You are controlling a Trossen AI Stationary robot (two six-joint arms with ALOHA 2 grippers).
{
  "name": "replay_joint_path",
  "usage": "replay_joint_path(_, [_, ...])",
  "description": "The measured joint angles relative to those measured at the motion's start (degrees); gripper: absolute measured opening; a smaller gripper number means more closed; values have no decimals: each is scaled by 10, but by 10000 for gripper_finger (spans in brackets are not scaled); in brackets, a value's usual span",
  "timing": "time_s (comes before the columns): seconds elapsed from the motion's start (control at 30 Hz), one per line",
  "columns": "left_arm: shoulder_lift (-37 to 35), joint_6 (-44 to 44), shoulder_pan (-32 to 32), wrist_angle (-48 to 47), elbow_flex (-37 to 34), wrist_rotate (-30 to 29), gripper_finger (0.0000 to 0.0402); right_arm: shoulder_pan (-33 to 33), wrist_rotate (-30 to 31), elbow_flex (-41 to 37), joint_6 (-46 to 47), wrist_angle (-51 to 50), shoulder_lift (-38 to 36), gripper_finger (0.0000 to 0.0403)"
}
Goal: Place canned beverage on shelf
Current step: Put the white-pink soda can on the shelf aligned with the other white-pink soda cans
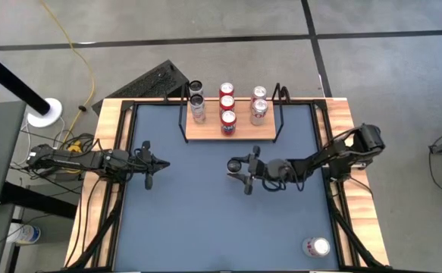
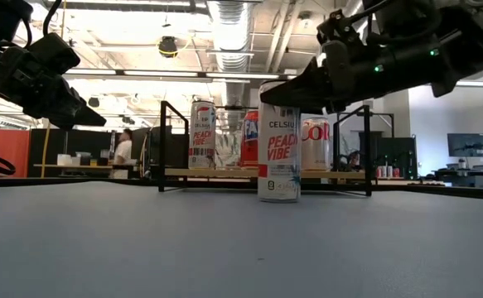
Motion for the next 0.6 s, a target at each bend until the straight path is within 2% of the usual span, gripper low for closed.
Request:
replay_joint_path(0.27, [0, 0, 0, 0, 0, 0, 0, -29, -37, 0, -13, -2, 0, 265])
replay_joint_path(0.47, [0, 0, 0, 0, 0, 0, 0, -39, -107, 1, -50, -1, -1, 274])
replay_joint_path(0.6, [0, 0, 0, 0, 0, 0, 0, -45, -122, 1, -67, -31, -17, 275])
